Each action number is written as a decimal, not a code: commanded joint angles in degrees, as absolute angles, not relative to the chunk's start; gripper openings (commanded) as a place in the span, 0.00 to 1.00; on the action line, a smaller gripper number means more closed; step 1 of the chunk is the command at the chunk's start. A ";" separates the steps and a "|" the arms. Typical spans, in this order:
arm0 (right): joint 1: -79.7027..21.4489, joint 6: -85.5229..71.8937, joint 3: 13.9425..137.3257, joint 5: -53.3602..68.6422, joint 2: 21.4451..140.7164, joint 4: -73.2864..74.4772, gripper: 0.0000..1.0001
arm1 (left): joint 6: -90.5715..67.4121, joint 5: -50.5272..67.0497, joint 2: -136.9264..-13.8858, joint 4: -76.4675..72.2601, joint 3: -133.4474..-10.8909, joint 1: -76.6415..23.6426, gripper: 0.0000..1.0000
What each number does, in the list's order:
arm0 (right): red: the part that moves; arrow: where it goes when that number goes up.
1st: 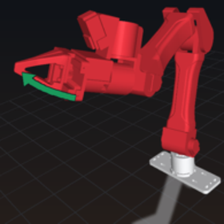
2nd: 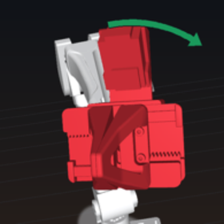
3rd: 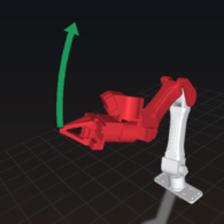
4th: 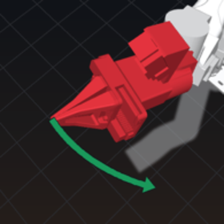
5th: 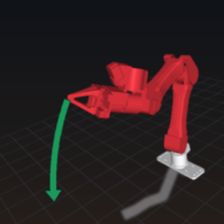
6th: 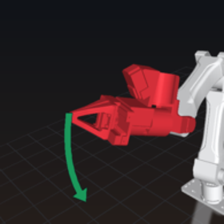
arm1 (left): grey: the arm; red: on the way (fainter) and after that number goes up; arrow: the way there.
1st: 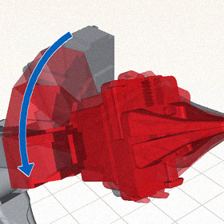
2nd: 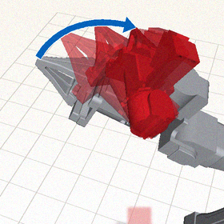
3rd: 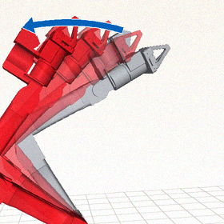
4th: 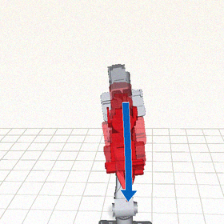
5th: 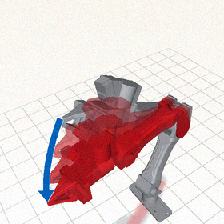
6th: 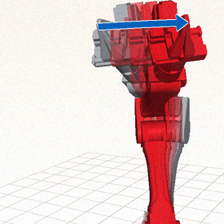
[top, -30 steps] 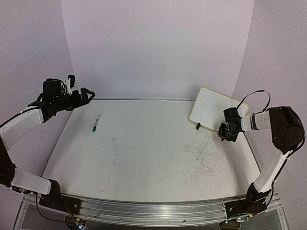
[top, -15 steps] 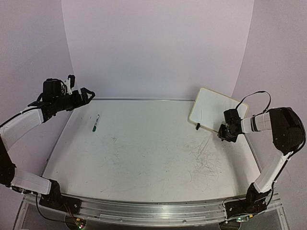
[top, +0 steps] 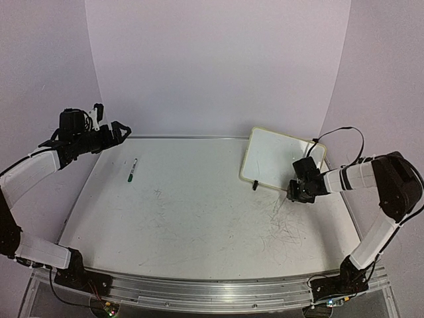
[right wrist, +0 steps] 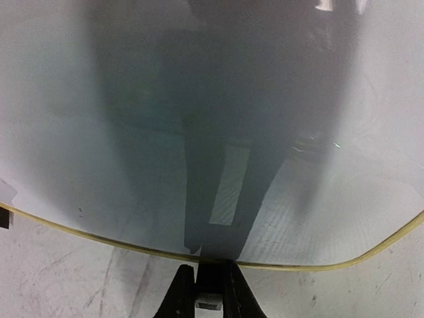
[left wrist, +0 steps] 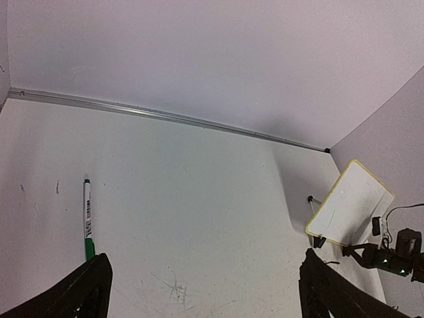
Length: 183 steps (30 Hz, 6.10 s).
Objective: Write a sentence on the whiteboard
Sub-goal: Move the whiteboard to the center of the board, then pick up the whiteboard marker from the corner of the board, then pass from the left arm to the right
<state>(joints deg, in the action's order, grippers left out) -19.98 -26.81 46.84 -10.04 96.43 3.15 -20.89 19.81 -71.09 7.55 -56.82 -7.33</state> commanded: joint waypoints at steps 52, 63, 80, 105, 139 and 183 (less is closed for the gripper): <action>-49.19 -40.53 47.44 -30.95 94.24 19.11 0.35 | -20.62 20.20 -70.52 6.34 -55.91 -7.63 0.99; -47.82 -41.03 46.22 -30.99 92.51 19.83 0.42 | -20.51 20.38 -70.99 6.32 -55.83 -7.73 0.99; -52.64 -33.53 44.95 -25.61 74.48 15.83 0.64 | -19.25 17.73 -76.48 6.52 -55.82 -7.73 0.99; -52.55 -22.13 39.41 -28.98 60.06 0.62 0.80 | -15.80 1.21 -116.32 29.34 -82.38 -7.86 0.62; -52.59 -24.39 40.56 -26.66 55.15 1.10 0.78 | -10.48 -8.41 -119.32 31.47 -82.33 -13.53 0.10; -48.98 -29.65 77.80 19.59 80.01 1.78 0.88 | -13.17 14.70 -69.21 21.51 -67.99 -42.83 0.00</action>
<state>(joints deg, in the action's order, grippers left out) -50.29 -26.63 70.88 4.95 75.85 2.86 -13.37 13.58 -69.90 24.32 -69.42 -39.66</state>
